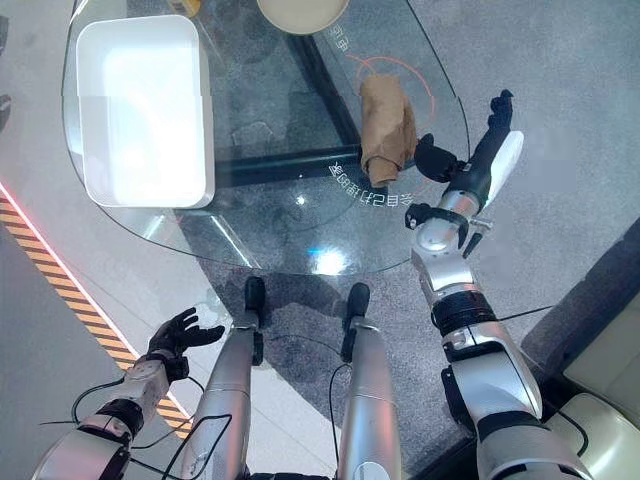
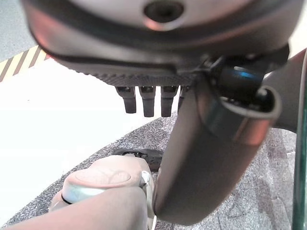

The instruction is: Wipe the table with a cloth and put it in the basket.

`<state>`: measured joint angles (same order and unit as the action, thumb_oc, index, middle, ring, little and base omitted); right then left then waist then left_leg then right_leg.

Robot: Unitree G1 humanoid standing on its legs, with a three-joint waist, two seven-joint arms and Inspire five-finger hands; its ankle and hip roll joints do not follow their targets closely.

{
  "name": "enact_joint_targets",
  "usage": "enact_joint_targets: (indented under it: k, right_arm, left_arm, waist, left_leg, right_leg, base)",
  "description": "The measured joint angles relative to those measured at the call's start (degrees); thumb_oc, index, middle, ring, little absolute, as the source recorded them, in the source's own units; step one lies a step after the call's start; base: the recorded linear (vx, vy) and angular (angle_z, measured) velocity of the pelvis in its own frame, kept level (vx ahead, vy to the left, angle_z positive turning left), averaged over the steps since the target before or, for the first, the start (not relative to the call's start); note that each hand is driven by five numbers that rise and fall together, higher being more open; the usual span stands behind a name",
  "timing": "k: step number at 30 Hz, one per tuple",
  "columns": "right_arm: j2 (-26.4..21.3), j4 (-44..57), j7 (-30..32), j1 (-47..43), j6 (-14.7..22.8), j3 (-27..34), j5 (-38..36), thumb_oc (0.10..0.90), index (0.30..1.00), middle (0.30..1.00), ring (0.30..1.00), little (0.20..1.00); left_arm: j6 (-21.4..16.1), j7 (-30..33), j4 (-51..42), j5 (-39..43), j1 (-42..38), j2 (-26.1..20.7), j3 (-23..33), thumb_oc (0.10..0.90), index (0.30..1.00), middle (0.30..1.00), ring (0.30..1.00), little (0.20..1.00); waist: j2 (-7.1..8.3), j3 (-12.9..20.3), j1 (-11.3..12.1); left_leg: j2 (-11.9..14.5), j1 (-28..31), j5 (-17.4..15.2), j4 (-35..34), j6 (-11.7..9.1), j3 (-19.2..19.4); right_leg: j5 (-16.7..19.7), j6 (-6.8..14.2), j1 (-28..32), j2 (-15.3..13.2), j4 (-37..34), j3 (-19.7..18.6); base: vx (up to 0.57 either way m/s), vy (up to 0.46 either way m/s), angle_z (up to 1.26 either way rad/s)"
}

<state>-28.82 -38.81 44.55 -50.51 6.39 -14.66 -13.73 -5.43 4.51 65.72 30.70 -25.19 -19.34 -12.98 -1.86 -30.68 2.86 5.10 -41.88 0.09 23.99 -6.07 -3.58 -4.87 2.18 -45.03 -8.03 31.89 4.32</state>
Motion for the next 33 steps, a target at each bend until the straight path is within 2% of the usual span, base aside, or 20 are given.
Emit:
enact_joint_targets:
  k: [6, 17, 23, 33]
  right_arm:
    - [0.02, 0.56, -0.48, -2.03, -3.14, -3.42, 0.31, 0.800, 0.900, 0.900, 0.900, 0.900]
    - [1.93, -1.06, -5.38, -3.26, -9.83, -6.83, 0.04, 0.800, 0.900, 0.900, 0.900, 0.900]
    - [2.72, -3.72, -8.18, -3.35, -13.21, -9.51, -0.25, 0.800, 0.900, 0.900, 0.900, 0.900]
    - [4.15, -9.00, -8.64, -5.30, -15.29, -11.11, -0.18, 0.800, 0.900, 0.900, 0.900, 0.900]
  left_arm:
    - [0.02, 0.01, -0.28, 0.00, 0.01, 0.00, -0.12, 0.800, 0.900, 0.900, 0.900, 0.900]
    - [0.02, 0.03, -1.12, 0.00, 0.06, 0.08, -1.92, 0.800, 0.900, 0.900, 0.900, 0.900]
    - [0.02, 0.11, -1.50, -0.02, 0.16, 0.55, -2.05, 0.800, 0.900, 0.900, 0.900, 0.900]
    - [0.09, 0.37, -1.62, -0.02, 0.16, 0.79, -2.31, 0.800, 0.900, 0.900, 0.900, 0.900]
  waist:
    - [-0.09, -0.05, 0.42]
    - [-0.42, -0.04, 0.58]
    - [-0.50, -0.05, 1.81]
    - [-0.57, -0.05, 1.85]
  left_leg:
    - [-0.23, 0.10, 0.10, -0.18, -0.14, 0.00]
    - [-0.48, 1.03, 0.87, -1.30, -0.24, 0.03]
    - [-0.52, 1.59, 1.23, -2.12, -0.30, 0.03]
    - [-0.58, 1.76, 1.25, -2.13, -0.30, 0.03]
  right_leg:
    - [0.01, 0.10, 0.03, -0.25, 0.39, 0.01]
    - [-0.20, -0.20, 0.39, -0.58, 0.17, 0.05]
    - [-0.25, -0.11, 0.53, -0.71, 0.38, 0.15]
    - [-0.39, -0.33, 0.73, -0.81, 0.36, 0.19]
  base:
    - [0.00, 0.000, 0.00]
    - [0.00, 0.001, 0.01]
    - [0.00, 0.000, 0.00]
    - [0.00, 0.000, 0.00]
